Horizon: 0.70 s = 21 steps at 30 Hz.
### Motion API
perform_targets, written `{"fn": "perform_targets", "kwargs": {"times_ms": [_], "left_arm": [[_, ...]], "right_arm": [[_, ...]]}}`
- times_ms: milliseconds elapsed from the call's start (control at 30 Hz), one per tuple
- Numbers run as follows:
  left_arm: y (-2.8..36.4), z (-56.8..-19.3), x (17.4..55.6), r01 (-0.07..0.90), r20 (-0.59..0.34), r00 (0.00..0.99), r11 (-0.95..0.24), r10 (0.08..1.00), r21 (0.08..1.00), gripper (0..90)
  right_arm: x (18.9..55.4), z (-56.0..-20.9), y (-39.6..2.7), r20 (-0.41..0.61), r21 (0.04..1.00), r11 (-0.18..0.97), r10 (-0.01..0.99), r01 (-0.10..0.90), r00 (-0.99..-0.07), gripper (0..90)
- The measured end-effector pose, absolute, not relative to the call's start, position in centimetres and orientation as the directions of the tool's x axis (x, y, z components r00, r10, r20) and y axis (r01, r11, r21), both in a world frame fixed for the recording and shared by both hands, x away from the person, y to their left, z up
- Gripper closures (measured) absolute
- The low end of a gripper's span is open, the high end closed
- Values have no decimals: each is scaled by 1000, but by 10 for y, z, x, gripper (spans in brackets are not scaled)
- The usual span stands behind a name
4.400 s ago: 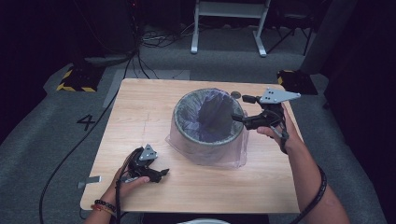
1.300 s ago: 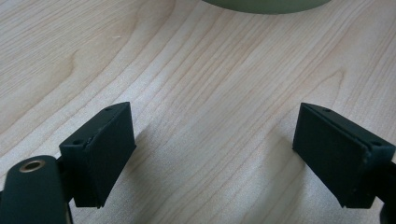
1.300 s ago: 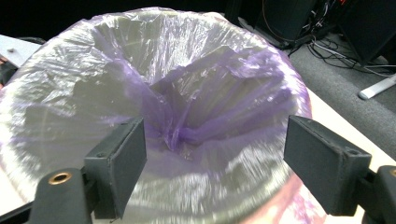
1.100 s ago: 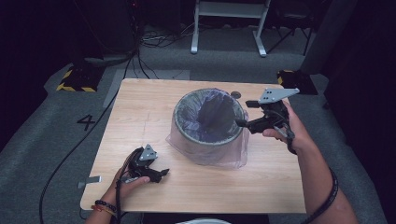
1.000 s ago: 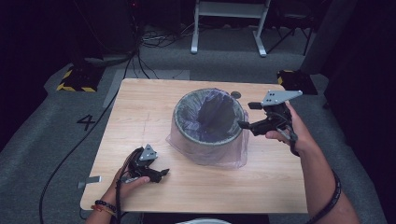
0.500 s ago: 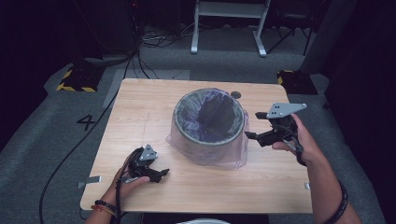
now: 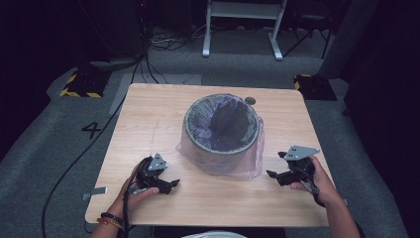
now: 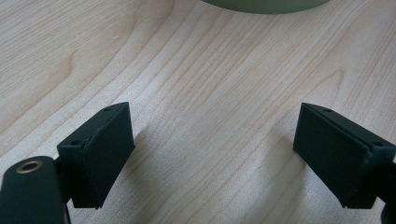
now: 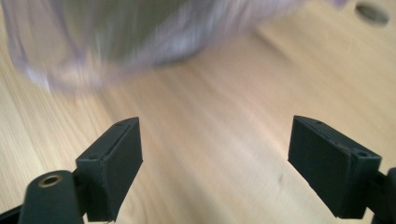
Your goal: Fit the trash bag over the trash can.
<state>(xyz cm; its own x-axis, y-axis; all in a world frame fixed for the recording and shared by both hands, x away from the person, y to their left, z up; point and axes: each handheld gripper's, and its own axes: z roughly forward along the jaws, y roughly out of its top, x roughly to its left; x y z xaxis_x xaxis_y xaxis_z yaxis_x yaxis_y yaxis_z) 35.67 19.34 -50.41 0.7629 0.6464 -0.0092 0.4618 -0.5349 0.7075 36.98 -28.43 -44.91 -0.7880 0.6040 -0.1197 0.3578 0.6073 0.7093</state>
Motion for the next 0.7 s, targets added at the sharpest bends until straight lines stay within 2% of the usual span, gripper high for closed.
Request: {"fn": "perform_targets", "kwargs": {"times_ms": [433, 700], "left_arm": [[192, -504, 357, 463, -10, 763, -536, 646, 706, 110], [192, -504, 357, 463, -10, 763, -536, 646, 706, 110]], "right_arm": [[347, -491, -311, -119, 666, 609, 658, 432, -744, 168], [343, -504, -333, -2, 738, 471, 718, 483, -697, 147]]}}
